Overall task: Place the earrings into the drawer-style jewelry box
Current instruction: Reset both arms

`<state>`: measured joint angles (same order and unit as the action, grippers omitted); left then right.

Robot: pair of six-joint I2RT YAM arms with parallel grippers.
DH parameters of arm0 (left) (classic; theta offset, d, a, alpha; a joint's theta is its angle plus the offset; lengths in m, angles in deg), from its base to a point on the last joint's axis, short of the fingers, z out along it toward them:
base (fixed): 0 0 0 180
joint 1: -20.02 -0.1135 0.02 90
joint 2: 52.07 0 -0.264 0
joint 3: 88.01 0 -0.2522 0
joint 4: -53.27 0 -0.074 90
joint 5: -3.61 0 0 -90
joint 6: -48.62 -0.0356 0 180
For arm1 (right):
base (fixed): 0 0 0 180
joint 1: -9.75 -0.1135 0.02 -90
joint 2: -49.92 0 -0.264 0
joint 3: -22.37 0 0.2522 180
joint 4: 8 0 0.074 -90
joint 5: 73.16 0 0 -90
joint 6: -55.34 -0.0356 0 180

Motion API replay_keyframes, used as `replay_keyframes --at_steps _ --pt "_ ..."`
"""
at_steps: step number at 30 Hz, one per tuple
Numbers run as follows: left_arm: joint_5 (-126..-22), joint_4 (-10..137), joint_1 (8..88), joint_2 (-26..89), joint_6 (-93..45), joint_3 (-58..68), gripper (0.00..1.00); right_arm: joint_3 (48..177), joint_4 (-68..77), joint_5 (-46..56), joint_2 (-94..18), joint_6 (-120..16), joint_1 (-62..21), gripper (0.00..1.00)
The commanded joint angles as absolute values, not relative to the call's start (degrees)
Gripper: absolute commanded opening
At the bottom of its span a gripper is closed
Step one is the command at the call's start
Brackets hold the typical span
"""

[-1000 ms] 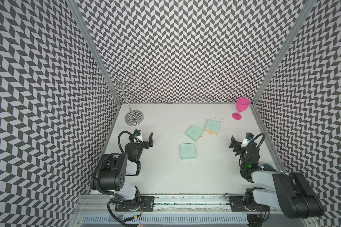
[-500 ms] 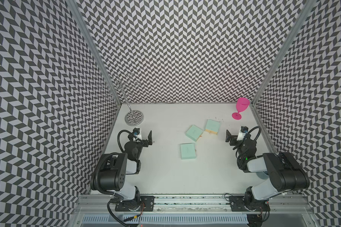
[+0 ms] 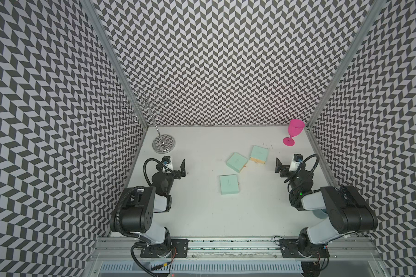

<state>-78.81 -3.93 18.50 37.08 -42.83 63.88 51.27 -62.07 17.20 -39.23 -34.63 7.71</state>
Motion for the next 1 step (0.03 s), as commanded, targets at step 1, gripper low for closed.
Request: replay_keyframes --at_steps 1 --pt "-80.5 -3.7 18.9 37.2 -42.3 63.0 1.00 50.9 -67.2 16.8 -39.1 -33.7 8.0 0.99"
